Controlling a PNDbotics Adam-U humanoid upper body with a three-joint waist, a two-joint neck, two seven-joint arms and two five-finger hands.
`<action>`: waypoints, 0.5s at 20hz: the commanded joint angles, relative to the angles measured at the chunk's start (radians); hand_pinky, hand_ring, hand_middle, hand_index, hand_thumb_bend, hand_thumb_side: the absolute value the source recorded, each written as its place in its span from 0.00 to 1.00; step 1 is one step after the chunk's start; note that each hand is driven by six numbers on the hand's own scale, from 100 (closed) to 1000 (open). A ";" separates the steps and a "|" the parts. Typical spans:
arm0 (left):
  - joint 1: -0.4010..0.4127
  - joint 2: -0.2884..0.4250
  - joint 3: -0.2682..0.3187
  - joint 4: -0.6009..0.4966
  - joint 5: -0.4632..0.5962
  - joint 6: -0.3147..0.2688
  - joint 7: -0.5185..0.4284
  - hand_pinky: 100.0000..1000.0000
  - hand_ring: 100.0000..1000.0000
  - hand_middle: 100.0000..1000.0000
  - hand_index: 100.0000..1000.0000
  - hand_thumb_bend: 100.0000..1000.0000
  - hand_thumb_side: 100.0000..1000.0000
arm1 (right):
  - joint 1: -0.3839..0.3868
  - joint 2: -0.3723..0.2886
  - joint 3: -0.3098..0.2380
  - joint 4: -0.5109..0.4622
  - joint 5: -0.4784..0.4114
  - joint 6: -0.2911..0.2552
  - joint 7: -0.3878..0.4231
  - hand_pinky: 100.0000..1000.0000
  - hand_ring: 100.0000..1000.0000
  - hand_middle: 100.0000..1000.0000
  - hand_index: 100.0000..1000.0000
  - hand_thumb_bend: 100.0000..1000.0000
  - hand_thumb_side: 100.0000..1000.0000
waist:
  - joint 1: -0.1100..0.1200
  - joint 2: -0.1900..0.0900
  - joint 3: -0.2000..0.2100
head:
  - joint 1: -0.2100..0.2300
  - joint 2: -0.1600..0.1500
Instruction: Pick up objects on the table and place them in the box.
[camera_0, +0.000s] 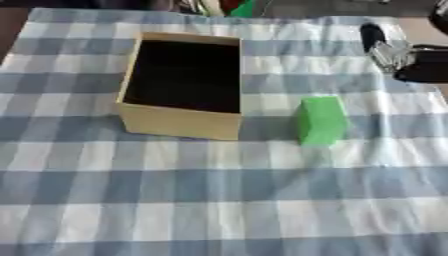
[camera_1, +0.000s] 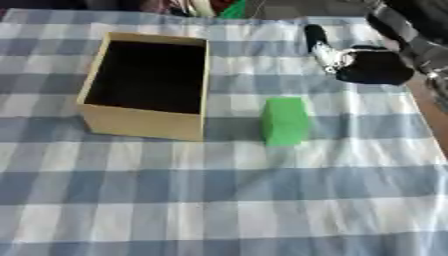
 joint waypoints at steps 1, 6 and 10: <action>-0.009 0.022 -0.002 -0.017 0.005 0.000 -0.007 0.69 0.57 0.71 0.76 0.01 0.87 | -0.019 -0.059 -0.012 -0.016 0.007 0.001 0.113 0.84 0.84 0.82 0.95 0.01 0.61 | -0.004 -0.039 0.000 | -0.006 -0.002; -0.008 0.022 -0.002 -0.017 0.006 0.003 -0.010 0.69 0.57 0.71 0.76 0.01 0.87 | -0.022 -0.069 -0.001 -0.016 -0.004 0.019 0.201 0.86 0.87 0.85 0.99 0.10 0.66 | -0.004 -0.040 0.000 | -0.010 -0.005; -0.007 0.021 -0.003 -0.017 0.006 0.005 -0.011 0.69 0.57 0.71 0.76 0.00 0.87 | -0.012 -0.075 0.007 -0.016 0.004 0.026 0.263 0.89 0.93 0.92 1.00 0.22 0.76 | -0.006 -0.039 -0.001 | -0.011 -0.004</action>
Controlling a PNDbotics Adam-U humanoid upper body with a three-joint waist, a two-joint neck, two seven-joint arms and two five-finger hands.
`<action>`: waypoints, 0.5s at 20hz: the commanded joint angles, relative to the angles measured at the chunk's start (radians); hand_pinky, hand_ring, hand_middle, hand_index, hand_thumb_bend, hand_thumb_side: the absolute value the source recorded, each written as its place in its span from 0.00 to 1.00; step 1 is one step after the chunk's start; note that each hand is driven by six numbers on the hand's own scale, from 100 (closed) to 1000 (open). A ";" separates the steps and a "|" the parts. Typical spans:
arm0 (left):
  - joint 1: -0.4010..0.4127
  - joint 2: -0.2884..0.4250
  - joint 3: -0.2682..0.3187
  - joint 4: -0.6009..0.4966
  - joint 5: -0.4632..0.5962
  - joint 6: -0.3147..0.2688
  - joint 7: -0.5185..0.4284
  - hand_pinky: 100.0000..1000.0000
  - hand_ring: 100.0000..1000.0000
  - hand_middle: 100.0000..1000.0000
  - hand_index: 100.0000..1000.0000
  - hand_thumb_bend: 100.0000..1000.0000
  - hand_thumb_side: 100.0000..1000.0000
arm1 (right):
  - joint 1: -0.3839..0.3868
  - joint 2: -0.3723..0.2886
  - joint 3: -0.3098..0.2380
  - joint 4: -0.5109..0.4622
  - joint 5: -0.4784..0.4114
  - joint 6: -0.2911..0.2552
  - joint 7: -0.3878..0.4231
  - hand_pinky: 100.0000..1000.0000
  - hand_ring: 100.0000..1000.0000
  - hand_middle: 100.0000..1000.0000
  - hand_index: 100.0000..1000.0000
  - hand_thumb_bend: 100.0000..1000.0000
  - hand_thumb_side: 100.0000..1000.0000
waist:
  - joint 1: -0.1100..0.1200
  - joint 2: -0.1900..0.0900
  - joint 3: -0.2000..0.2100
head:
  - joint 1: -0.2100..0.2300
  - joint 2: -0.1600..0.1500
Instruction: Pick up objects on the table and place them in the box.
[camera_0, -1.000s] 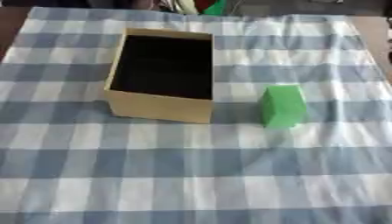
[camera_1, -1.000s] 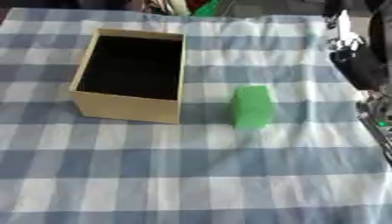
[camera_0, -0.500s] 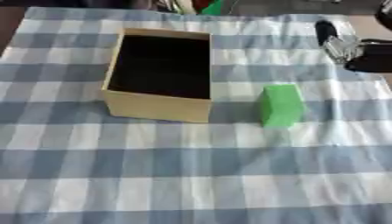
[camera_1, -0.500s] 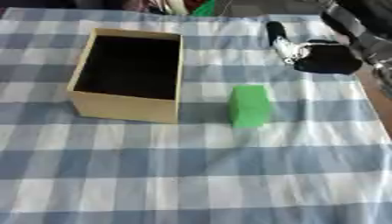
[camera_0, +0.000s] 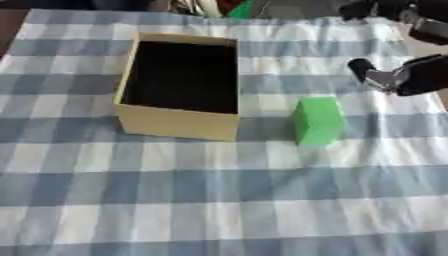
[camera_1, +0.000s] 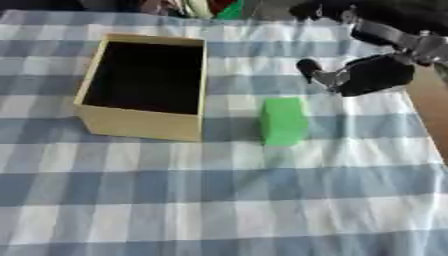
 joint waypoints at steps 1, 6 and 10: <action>-0.007 0.021 0.002 -0.017 0.005 0.000 -0.005 0.69 0.57 0.71 0.76 0.00 0.87 | -0.002 -0.047 -0.003 -0.014 0.004 0.006 0.047 0.89 0.93 0.92 1.00 0.25 0.80 | -0.006 -0.037 -0.001 | -0.003 -0.004; -0.006 0.021 0.002 -0.017 0.005 0.003 -0.006 0.68 0.57 0.71 0.76 0.00 0.87 | -0.002 -0.051 0.011 -0.014 -0.010 0.035 0.062 0.89 0.93 0.94 1.00 0.33 0.89 | -0.007 -0.037 0.001 | -0.005 -0.002; -0.006 0.020 0.002 -0.017 0.005 0.004 -0.008 0.68 0.57 0.71 0.76 0.00 0.87 | 0.005 -0.054 0.028 -0.014 0.000 0.067 0.069 0.89 0.93 0.94 1.00 0.32 0.85 | -0.010 -0.037 0.003 | -0.006 -0.003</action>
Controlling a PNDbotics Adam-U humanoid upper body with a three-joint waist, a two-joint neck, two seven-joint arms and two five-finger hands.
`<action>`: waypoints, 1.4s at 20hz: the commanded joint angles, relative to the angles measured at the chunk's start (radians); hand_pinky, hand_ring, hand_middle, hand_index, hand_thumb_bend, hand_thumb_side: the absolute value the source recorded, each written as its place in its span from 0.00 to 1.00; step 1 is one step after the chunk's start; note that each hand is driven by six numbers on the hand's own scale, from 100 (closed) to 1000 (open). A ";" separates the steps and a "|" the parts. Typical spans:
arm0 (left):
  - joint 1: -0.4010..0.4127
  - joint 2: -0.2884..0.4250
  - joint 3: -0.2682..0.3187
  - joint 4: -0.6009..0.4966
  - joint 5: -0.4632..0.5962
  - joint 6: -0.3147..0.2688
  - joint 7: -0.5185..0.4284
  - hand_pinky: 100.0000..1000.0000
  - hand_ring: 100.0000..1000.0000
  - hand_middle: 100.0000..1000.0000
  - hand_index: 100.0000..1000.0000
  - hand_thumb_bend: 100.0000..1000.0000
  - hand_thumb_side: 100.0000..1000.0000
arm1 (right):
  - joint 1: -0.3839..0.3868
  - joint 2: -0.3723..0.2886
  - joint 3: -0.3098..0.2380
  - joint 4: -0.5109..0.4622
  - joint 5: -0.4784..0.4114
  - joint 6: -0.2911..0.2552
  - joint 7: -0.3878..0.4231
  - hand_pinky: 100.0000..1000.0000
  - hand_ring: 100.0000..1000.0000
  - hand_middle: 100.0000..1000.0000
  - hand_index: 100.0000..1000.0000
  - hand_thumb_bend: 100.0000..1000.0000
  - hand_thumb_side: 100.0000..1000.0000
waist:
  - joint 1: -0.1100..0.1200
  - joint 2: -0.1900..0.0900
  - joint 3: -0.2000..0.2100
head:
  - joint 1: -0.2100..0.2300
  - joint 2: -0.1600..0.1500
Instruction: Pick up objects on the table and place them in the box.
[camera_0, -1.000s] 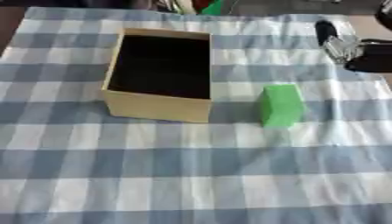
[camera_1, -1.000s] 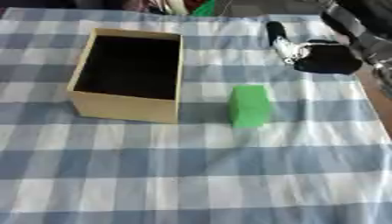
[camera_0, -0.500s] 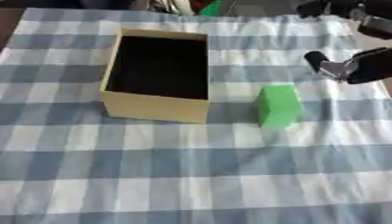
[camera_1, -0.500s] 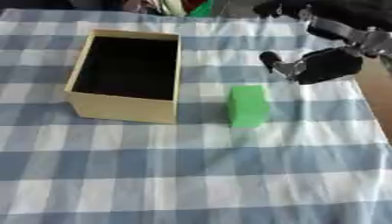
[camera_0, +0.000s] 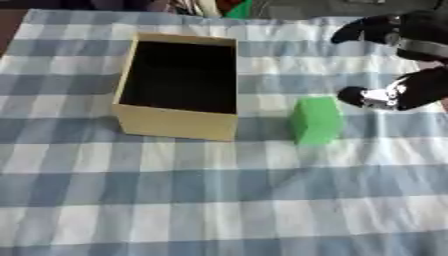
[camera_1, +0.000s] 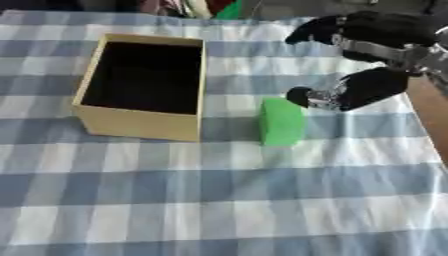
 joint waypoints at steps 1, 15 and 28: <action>-0.007 0.019 0.002 -0.017 0.005 0.000 -0.004 0.68 0.57 0.71 0.76 0.00 0.87 | -0.001 -0.046 0.003 -0.014 0.005 0.024 0.008 0.89 0.93 0.94 1.00 0.30 0.81 | -0.011 -0.036 0.002 | -0.005 -0.003; -0.008 0.014 0.001 -0.017 0.005 0.007 -0.013 0.68 0.56 0.70 0.75 0.00 0.86 | 0.007 -0.022 0.072 -0.014 0.012 0.070 0.078 0.88 0.92 0.93 1.00 0.42 0.99 | -0.015 -0.032 0.012 | -0.011 -0.005; -0.011 0.009 -0.003 -0.017 0.003 0.015 -0.024 0.68 0.56 0.69 0.75 0.00 0.86 | -0.045 0.022 0.135 0.080 0.053 0.054 0.118 0.88 0.92 0.93 1.00 0.27 0.61 | -0.018 -0.024 0.022 | -0.020 -0.006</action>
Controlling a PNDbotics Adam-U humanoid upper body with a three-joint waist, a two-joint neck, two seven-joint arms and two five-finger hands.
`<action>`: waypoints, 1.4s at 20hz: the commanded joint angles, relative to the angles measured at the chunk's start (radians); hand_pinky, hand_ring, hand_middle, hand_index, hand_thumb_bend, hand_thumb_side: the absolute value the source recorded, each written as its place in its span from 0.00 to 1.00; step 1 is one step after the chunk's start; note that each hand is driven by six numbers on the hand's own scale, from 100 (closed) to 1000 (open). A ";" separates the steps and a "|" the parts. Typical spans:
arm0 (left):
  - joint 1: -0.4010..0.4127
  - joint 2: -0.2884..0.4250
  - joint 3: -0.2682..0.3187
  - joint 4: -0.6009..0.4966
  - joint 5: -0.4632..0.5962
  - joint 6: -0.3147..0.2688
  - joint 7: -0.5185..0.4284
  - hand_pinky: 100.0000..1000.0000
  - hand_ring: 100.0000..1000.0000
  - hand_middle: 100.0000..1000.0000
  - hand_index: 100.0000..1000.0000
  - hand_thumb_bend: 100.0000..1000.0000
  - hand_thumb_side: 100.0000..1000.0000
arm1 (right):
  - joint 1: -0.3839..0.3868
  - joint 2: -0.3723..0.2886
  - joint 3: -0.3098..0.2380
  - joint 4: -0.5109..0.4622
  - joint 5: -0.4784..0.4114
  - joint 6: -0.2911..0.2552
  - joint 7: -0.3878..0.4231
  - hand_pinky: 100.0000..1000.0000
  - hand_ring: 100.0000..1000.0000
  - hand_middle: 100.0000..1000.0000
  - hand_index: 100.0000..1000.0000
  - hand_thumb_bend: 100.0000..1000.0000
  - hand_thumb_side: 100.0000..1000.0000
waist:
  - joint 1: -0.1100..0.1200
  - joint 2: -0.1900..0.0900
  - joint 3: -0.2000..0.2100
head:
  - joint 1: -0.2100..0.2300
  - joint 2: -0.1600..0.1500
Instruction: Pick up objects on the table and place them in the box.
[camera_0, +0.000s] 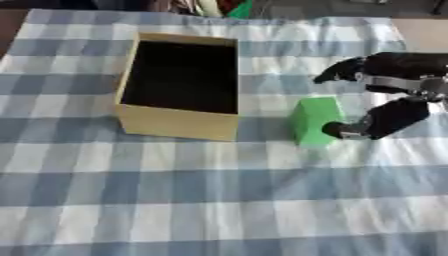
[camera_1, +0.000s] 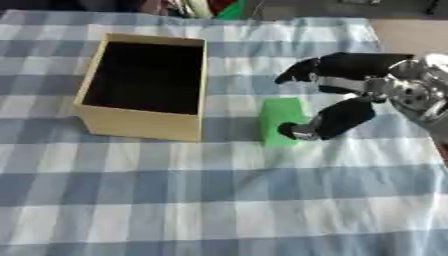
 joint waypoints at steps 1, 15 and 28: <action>-0.010 0.011 -0.002 -0.017 0.003 0.002 -0.006 0.68 0.56 0.69 0.75 0.00 0.86 | -0.019 -0.010 0.002 0.022 0.005 -0.014 0.016 0.88 0.92 0.93 1.00 0.27 0.60 | -0.015 -0.024 0.002 | -0.005 -0.006; -0.012 0.007 -0.004 -0.017 0.008 0.006 -0.014 0.68 0.55 0.68 0.75 0.00 0.87 | -0.077 0.030 0.034 0.129 0.019 -0.033 0.042 0.87 0.90 0.92 1.00 0.31 0.59 | -0.017 -0.017 0.010 | -0.009 -0.008; -0.015 0.005 -0.005 -0.017 0.008 0.006 -0.019 0.69 0.55 0.68 0.74 0.00 0.87 | -0.107 0.061 0.066 0.224 0.044 -0.095 0.092 0.86 0.90 0.89 1.00 0.32 0.57 | -0.023 -0.010 0.020 | -0.009 -0.005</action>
